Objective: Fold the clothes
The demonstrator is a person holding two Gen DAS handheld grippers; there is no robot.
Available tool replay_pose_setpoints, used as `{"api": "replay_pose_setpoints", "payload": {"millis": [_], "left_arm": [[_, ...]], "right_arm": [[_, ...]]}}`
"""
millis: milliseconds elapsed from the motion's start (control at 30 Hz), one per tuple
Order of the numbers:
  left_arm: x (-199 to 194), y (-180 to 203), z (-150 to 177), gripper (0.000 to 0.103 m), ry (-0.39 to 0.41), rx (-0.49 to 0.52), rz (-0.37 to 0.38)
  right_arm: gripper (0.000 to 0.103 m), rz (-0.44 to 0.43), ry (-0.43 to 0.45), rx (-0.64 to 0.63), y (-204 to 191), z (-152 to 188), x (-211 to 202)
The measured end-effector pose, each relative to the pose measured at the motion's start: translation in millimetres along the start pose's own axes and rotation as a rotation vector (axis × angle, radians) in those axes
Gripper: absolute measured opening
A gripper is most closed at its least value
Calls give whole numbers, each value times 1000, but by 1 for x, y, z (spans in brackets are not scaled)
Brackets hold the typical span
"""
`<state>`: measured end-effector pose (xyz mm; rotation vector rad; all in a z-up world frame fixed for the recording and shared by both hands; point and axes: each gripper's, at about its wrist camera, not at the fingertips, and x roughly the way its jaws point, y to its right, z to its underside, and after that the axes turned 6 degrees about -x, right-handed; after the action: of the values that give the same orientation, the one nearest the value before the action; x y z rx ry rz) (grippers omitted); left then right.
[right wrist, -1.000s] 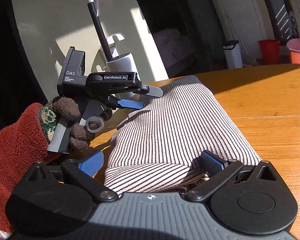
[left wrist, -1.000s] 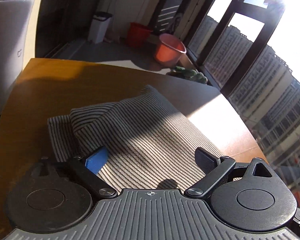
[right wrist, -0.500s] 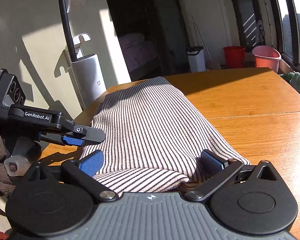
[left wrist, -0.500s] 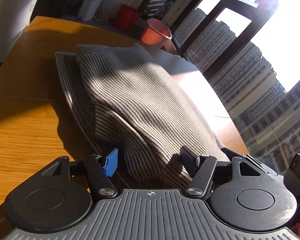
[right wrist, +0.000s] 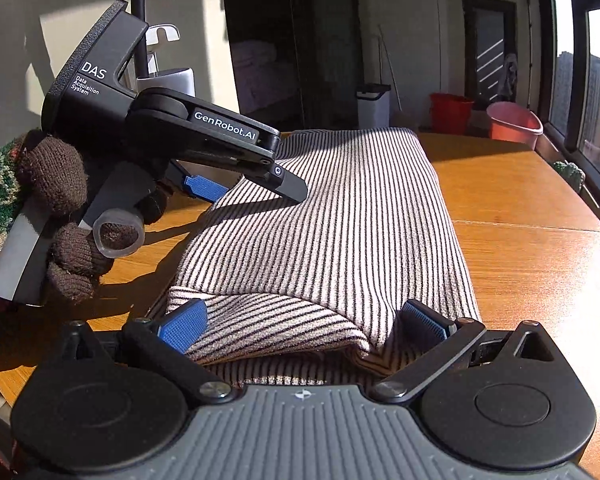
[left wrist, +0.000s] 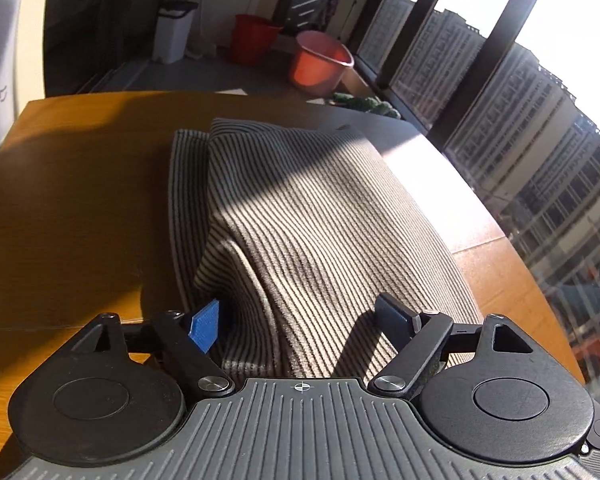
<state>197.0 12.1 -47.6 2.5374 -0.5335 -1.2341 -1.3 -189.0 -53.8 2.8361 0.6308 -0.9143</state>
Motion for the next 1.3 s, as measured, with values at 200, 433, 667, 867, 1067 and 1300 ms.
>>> {"api": "replay_pose_setpoints", "payload": {"millis": [200, 433, 667, 867, 1067, 1300], "left_arm": [[-23, 5, -6, 84, 53, -21, -1], [-14, 9, 0, 81, -23, -46, 111], [2, 8, 7, 83, -52, -56, 103], [1, 3, 10, 83, -39, -69, 132], [7, -1, 10, 84, -22, -89, 170], [-7, 0, 10, 84, 11, -45, 168]], "right_arm": [[103, -9, 21, 24, 6, 7, 0], [103, -14, 30, 27, 7, 11, -2], [103, -14, 30, 26, 7, 9, -4], [103, -10, 24, 32, 7, 6, -6], [103, 20, 14, 38, 1, 7, -8], [103, 23, 15, 52, -3, 9, -11]]}}
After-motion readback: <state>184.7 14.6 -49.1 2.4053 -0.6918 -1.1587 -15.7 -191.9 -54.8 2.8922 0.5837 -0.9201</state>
